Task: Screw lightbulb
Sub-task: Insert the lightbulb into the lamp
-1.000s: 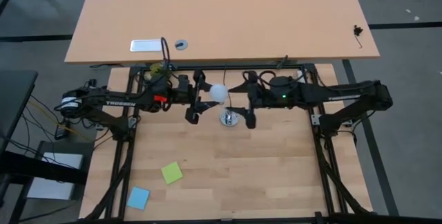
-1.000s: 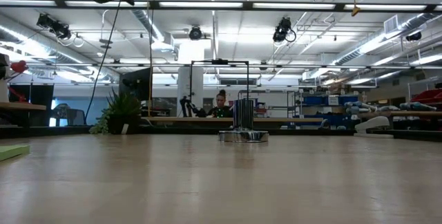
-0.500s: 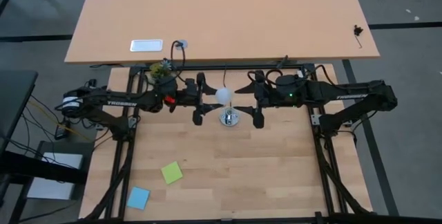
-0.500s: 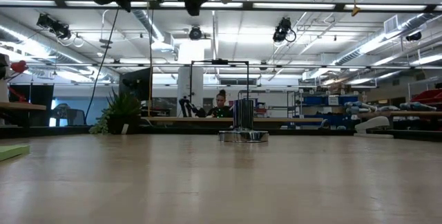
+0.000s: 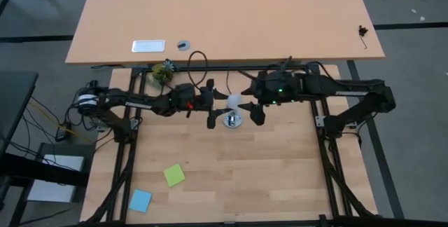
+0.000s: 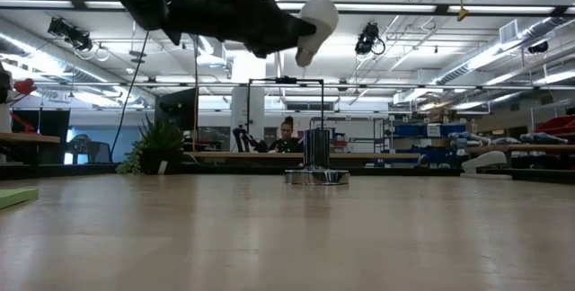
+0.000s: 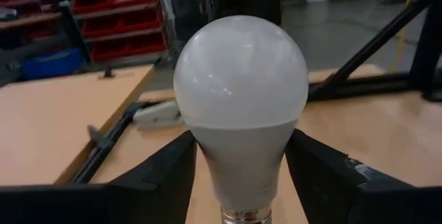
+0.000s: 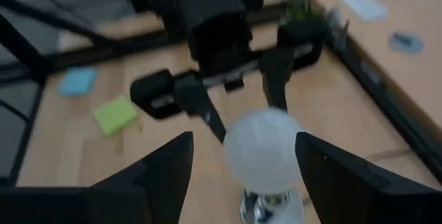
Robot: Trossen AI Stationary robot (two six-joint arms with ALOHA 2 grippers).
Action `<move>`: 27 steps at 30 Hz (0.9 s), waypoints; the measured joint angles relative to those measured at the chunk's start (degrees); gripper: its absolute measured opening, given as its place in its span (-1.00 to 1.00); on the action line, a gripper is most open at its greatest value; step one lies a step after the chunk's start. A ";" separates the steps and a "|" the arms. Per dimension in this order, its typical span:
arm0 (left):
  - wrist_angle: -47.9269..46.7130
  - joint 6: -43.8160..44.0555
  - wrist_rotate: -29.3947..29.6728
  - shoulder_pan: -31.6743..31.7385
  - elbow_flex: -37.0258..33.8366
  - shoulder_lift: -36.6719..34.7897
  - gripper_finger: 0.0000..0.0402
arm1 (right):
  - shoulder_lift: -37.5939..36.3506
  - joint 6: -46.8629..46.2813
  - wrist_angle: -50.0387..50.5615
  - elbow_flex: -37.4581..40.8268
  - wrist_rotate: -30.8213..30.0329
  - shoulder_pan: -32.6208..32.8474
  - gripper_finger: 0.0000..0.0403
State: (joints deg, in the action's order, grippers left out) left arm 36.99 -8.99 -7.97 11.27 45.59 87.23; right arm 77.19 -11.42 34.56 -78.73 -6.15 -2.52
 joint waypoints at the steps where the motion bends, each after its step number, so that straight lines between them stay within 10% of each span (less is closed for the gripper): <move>1: 0.56 -0.12 0.78 0.00 0.00 0.48 0.09 | 1.56 -0.05 2.89 -2.01 0.00 -0.20 0.32; 14: 0.91 -3.08 3.61 0.00 0.00 1.33 0.08 | 21.41 -3.54 28.73 -27.13 -0.02 -4.58 0.71; 27: 0.99 -4.26 3.63 -0.06 0.00 1.33 0.08 | 24.95 -1.62 30.36 -29.11 5.02 -7.37 0.68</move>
State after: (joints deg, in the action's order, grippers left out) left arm 37.98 -13.26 -4.33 11.21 45.58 88.55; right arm 102.14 -13.03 64.92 -107.85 -1.13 -9.89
